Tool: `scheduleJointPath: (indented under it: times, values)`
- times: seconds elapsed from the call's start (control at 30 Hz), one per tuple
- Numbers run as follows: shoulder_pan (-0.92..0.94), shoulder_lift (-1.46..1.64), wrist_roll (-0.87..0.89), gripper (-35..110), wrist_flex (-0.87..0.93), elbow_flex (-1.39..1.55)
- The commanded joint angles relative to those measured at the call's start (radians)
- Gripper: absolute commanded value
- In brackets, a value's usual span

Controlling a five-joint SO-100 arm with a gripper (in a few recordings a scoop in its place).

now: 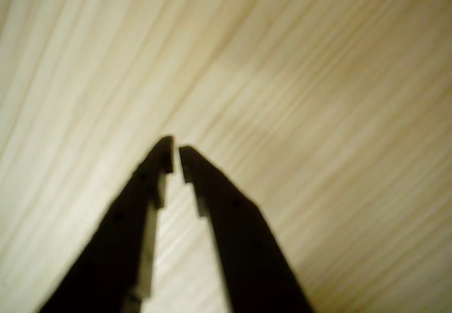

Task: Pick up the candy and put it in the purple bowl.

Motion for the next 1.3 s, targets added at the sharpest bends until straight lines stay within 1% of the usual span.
scheduleJointPath:
  times: [0.0,1.27]
  values:
    - [0.032,0.021,0.009,0,-0.02,-0.018]
    - [0.031,0.02,0.032,0,0.0,-0.018]
